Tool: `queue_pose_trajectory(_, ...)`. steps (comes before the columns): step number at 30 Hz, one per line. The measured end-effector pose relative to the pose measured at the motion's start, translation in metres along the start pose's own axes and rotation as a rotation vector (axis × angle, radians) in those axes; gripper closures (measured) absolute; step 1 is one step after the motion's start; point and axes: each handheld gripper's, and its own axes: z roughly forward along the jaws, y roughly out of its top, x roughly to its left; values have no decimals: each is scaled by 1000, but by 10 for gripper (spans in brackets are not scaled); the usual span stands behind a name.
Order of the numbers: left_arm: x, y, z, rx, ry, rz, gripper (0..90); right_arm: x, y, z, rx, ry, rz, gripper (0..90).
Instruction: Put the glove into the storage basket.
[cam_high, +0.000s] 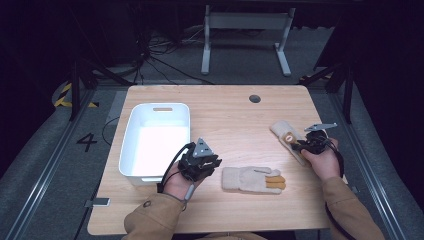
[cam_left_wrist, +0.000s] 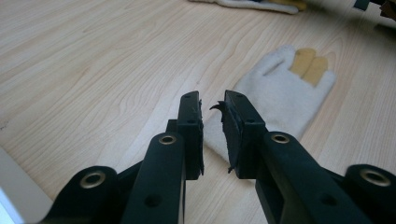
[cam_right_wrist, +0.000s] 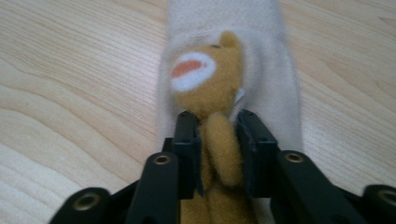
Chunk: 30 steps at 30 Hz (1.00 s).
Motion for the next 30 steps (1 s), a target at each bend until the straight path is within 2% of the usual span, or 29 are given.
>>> queue_pose_trajectory(1,0,0,1,4,-2,2,775,0,0,-1,4,8,1,769)
queue_pose_trajectory(5,0,0,1,1,-4,4,775,0,0,-2,6,5,-8,795)
queue_pose_trajectory(13,2,3,1,-7,-5,6,776,1,2,-19,-56,-14,-32,800)
queue_pose_trajectory(20,1,5,2,-7,-13,13,775,4,4,-31,-82,-17,-45,800)
queue_pose_trajectory(24,1,7,4,-8,-18,15,775,7,6,-40,-101,-13,-56,800)
queue_pose_trajectory(30,2,12,5,-18,-27,22,775,19,9,-59,-136,0,-99,800)
